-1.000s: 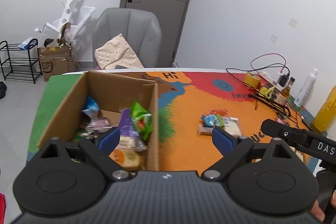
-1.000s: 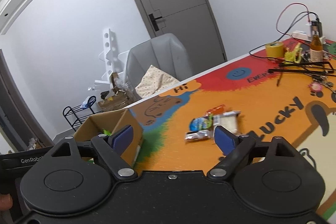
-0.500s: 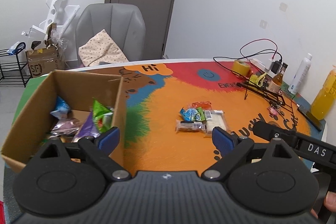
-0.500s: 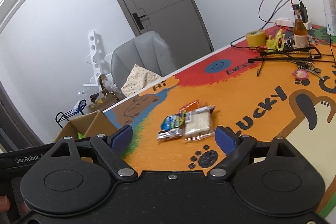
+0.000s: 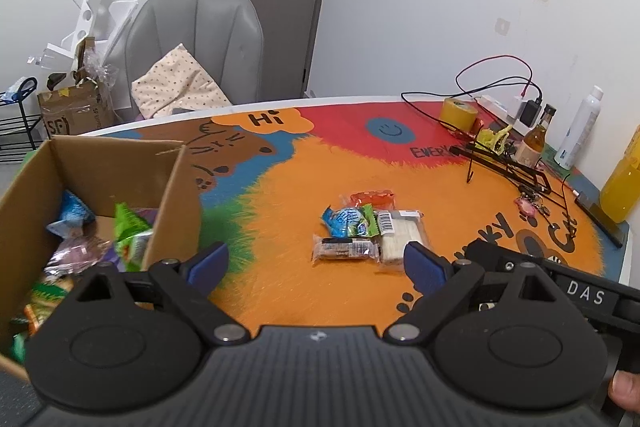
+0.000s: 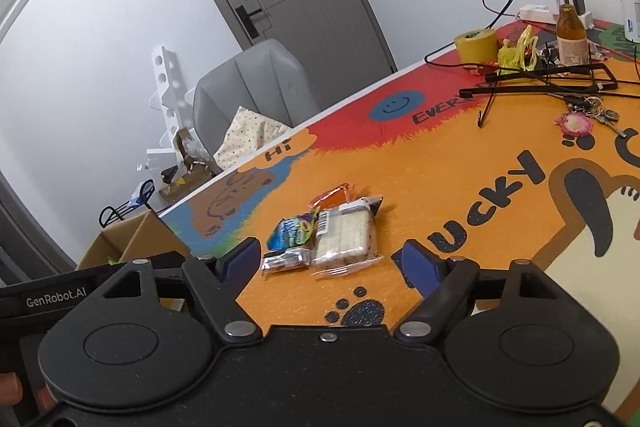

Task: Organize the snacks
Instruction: 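Grasp the wrapped bar with the left gripper while the right grasps the white bread pack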

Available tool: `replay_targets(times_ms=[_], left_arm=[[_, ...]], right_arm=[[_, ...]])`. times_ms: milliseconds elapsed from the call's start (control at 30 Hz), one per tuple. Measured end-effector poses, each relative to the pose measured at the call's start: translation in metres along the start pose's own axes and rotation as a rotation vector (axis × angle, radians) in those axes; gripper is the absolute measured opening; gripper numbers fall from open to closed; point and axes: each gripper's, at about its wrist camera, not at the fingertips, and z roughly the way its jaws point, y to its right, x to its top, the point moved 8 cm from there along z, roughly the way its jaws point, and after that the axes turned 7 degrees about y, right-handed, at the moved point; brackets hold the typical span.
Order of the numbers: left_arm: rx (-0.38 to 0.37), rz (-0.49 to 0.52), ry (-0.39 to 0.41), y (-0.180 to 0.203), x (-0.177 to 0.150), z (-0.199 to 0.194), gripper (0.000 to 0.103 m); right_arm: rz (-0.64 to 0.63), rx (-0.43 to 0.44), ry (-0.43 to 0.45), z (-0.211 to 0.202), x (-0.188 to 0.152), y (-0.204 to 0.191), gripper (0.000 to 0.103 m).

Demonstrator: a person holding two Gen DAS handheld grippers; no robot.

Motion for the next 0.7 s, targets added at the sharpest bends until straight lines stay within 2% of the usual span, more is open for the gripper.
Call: replay_targets(times_ms=[433,700], left_arm=[[0.009,-0.015,-0.072,0.006,-0.004,0.053,0.091],[0.027,-0.017,-0.117,0.009,-0.012,0.085,0.089]], right_arm=[[0.023,-0.013,-0.075,0.042,0.003,0.019,0.065],[0.041,-0.012,-0.101,0.063,0.005,0.028,0.063]])
